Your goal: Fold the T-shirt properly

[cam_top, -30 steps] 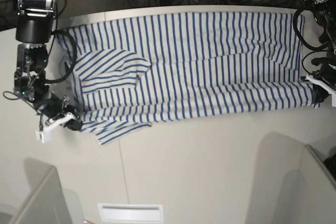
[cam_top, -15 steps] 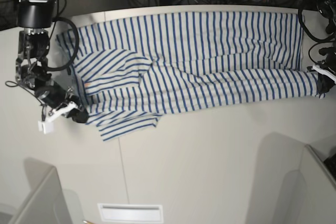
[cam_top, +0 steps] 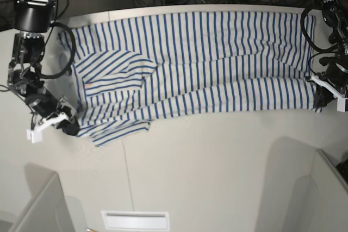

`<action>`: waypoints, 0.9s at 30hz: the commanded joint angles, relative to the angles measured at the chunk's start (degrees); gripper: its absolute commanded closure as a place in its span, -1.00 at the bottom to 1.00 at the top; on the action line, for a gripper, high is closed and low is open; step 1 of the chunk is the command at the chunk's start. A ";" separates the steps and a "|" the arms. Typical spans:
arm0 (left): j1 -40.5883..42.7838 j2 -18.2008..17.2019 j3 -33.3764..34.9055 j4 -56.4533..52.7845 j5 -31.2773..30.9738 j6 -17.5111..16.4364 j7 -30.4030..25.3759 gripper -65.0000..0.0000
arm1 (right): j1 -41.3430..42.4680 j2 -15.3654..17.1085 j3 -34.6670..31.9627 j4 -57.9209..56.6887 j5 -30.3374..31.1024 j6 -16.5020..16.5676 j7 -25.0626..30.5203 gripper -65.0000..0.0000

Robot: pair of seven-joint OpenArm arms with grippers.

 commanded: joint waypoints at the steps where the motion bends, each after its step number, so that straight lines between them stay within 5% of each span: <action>1: -0.42 -1.40 -0.22 0.79 -0.58 -0.19 -1.13 1.00 | 1.55 1.89 0.28 0.88 1.01 0.58 1.16 1.00; 12: -5.96 -1.40 -1.01 -0.44 -0.66 -0.19 3.01 1.00 | 1.55 3.12 0.01 0.88 1.01 0.58 1.08 1.00; 27: 2.30 -0.61 -3.38 5.72 -0.75 -0.19 3.53 1.00 | -1.26 3.03 -0.16 1.32 1.36 0.58 -2.27 1.00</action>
